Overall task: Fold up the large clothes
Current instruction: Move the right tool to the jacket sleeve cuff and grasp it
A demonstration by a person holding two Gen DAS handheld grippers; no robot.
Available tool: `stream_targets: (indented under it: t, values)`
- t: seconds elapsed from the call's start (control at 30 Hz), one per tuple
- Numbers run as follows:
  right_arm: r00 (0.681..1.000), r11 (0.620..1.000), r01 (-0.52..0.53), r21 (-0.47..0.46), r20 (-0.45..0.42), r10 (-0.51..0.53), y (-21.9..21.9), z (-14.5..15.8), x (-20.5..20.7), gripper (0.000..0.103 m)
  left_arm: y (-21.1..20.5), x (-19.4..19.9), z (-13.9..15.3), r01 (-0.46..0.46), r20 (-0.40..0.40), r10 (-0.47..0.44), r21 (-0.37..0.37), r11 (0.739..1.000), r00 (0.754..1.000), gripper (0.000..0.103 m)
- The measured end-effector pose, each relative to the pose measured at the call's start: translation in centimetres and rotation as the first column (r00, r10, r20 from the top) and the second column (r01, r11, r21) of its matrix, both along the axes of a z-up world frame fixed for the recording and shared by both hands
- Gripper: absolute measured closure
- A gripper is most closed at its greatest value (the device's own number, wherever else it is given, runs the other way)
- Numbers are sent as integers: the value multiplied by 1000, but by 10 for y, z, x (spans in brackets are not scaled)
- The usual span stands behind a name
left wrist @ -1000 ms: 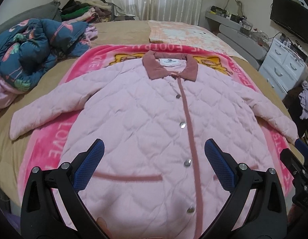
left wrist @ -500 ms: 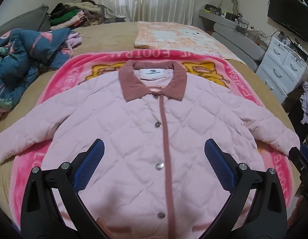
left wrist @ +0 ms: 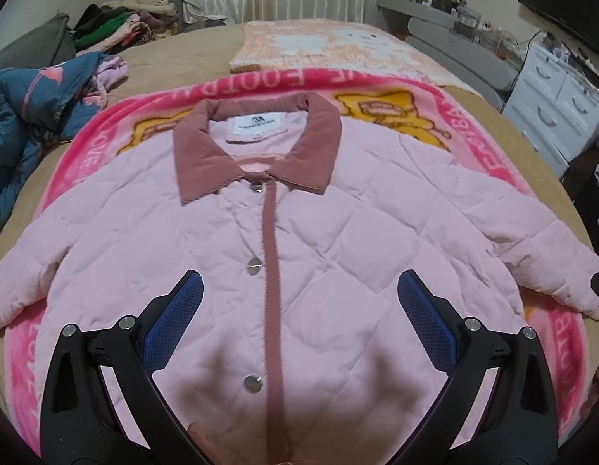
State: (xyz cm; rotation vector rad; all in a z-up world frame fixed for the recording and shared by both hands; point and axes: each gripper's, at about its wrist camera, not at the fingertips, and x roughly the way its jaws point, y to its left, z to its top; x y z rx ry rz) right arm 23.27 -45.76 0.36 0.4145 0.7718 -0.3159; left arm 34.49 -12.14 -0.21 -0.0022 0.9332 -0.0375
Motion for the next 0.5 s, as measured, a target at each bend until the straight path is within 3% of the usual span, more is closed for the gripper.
stream_targets:
  t: [0.23,0.5]
  values:
    - [978,977,203,66,-52,-200,-61,-37,-7,4,-20,21,-16,28,-16,-28,15,999,999,9]
    - [925,900,379,213,-104,-365,-118,-72,-21,4,-28,42,-23,29,-23,-28,36,999,999,9]
